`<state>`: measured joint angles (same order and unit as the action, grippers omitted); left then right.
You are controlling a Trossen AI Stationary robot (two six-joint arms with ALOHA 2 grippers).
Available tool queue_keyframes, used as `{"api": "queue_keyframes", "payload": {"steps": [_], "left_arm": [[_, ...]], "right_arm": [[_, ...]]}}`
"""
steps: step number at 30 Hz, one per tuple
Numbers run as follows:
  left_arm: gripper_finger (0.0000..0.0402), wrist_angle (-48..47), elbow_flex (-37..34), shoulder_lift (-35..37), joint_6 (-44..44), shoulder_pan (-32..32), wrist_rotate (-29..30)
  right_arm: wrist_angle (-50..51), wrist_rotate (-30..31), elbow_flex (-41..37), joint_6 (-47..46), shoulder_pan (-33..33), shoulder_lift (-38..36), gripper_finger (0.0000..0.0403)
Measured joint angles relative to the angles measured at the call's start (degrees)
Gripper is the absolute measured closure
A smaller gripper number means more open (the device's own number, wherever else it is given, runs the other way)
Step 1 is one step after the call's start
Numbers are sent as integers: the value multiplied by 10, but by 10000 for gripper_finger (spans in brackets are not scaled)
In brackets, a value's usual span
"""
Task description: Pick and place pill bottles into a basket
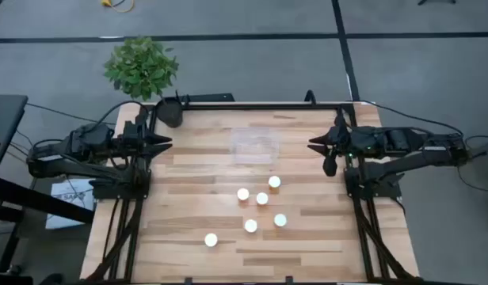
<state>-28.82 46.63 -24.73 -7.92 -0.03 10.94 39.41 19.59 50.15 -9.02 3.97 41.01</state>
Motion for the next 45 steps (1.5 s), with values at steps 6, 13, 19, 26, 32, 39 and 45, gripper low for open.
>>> {"api": "queue_keyframes", "payload": {"steps": [6, 13, 19, 26, 32, 39, 45], "left_arm": [[324, 0, 0, 0, 0, 0, 0], [324, 0, 0, 0, 0, 0, 0], [324, 0, 0, 0, 0, 0, 0], [324, 0, 0, 0, 0, 0, 0], [324, 0, 0, 0, 0, 0, 0], [324, 0, 0, 0, 0, 0, 0], [324, 0, 0, 0, 0, 0, 0]], "right_arm": [[3, 0, 0, 4, 0, 15, 327], [1, -2, 0, 4, 0, 24, 327], [-13, 0, 0, 4, 0, 48, 326], [-28, -22, 0, -33, 0, 92, 326], [-28, -55, 0, -60, 0, 137, 325], [-29, -90, 0, -61, 2, 180, 286], [-28, -122, 0, -60, 1, 211, 212]]}}
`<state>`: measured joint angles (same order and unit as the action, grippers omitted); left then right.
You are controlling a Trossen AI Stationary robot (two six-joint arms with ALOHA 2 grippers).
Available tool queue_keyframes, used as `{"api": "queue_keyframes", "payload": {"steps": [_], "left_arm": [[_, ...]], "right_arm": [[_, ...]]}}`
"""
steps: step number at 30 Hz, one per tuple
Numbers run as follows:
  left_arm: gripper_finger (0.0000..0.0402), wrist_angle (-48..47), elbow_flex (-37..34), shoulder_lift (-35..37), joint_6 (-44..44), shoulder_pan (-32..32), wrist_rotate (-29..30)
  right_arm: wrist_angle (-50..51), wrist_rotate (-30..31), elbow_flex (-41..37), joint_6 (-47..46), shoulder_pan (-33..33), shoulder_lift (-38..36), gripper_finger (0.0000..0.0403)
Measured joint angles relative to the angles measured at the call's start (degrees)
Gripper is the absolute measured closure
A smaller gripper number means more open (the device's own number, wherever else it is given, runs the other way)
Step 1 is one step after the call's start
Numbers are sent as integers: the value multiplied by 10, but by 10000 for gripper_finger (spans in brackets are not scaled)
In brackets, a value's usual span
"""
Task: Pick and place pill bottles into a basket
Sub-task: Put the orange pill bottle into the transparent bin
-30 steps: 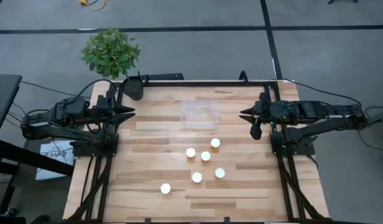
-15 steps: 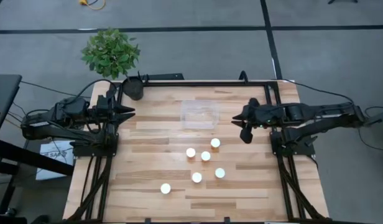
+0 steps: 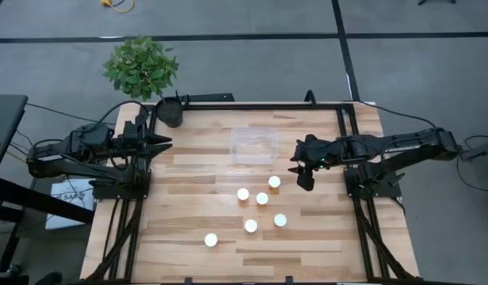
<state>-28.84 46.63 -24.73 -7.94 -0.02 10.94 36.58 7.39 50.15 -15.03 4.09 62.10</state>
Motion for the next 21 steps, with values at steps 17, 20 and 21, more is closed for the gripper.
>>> {"api": "queue_keyframes", "payload": {"steps": [17, 20, 21], "left_arm": [[324, 0, 0, 0, 0, 0, 0], [324, 0, 0, 0, 0, 0, 0], [324, 0, 0, 0, 0, 0, 0]], "right_arm": [[-2, -35, 0, 4, 3, 109, 162], [-13, -36, 0, 4, 9, 127, 162], [-17, -36, 0, 4, 11, 132, 162]]}}
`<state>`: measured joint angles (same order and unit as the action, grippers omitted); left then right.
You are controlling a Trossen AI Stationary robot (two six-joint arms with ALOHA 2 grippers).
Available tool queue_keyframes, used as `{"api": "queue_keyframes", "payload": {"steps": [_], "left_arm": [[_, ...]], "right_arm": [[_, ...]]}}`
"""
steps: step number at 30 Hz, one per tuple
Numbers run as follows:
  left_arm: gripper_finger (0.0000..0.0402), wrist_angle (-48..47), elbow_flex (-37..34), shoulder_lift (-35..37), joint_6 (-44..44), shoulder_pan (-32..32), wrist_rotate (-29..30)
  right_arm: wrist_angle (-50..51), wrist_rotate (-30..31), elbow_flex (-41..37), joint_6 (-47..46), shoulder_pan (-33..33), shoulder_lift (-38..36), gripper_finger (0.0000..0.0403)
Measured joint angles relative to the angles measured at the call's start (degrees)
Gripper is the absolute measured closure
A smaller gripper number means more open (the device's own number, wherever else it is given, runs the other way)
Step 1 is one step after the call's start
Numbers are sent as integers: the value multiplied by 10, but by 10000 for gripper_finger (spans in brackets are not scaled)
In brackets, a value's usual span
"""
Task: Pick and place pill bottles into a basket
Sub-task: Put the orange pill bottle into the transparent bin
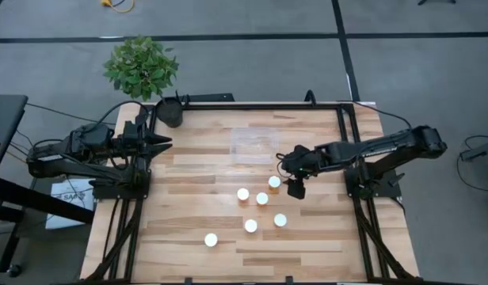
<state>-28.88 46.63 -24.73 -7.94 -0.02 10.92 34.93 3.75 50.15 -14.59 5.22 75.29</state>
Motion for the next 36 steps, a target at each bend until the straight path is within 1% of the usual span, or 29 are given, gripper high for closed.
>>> {"api": "queue_keyframes", "payload": {"steps": [6, 16, 32, 36], "left_arm": [[324, -1, 0, 0, 0, 0, 0], [324, -1, 0, 0, 0, 0, 0], [324, -1, 0, 0, 0, 0, 0], [324, -1, 0, 0, 0, 0, 0]], "right_arm": [[-14, 1, 0, 0, 12, 27, 163], [-33, 2, 0, 16, 11, 66, 163], [-58, 7, 0, 82, 11, 66, 163], [-65, 7, 0, 87, 11, 66, 163]]}}
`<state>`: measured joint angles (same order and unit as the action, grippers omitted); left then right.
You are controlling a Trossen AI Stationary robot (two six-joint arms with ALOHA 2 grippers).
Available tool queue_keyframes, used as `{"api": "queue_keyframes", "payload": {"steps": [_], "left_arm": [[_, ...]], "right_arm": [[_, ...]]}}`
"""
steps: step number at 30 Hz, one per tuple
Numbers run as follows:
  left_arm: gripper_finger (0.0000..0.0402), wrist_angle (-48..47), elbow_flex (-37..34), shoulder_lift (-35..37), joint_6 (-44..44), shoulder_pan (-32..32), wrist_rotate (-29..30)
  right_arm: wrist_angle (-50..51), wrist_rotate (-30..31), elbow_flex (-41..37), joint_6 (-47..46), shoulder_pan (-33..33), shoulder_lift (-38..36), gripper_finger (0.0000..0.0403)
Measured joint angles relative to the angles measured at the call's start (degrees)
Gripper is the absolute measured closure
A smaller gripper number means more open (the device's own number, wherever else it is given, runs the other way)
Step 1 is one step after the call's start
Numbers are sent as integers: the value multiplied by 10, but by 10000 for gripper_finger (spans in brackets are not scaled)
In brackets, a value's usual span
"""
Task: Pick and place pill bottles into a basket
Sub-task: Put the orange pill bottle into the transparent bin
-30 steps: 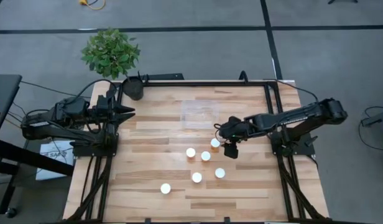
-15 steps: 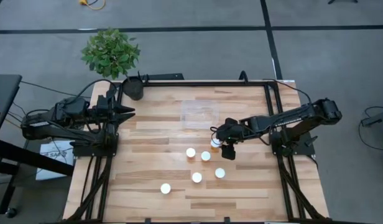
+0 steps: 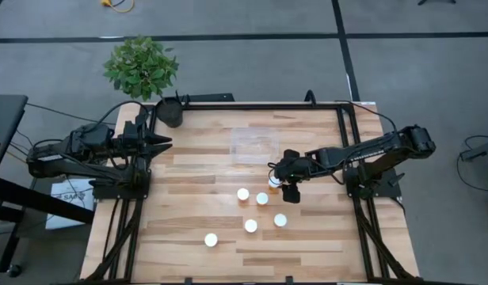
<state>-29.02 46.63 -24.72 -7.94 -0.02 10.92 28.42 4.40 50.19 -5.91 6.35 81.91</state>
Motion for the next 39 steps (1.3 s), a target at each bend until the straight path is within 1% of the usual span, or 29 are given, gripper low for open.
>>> {"api": "queue_keyframes", "payload": {"steps": [15, 17, 19, 22, 27, 32, 39], "left_arm": [[324, 0, 0, 0, 0, 0, 0], [324, 0, 0, 0, 0, 0, 0], [324, 0, 0, 0, 0, 0, 0], [324, 0, 0, 0, 0, 0, 0], [324, 0, 0, 0, 0, 0, 0], [324, 0, 0, 0, 0, 0, -2], [324, 0, 0, 0, 0, 0, -2]], "right_arm": [[5, -1, 3, -3, 0, 0, 163], [19, -1, 14, -5, 0, 0, 163], [34, -1, 33, -5, 0, 17, 163], [85, -2, 64, -1, 0, 46, 163], [112, -5, 109, 29, 0, 86, 163], [119, -4, 122, 46, -2, 93, 162], [117, -4, 123, 45, -2, 93, 134]]}}
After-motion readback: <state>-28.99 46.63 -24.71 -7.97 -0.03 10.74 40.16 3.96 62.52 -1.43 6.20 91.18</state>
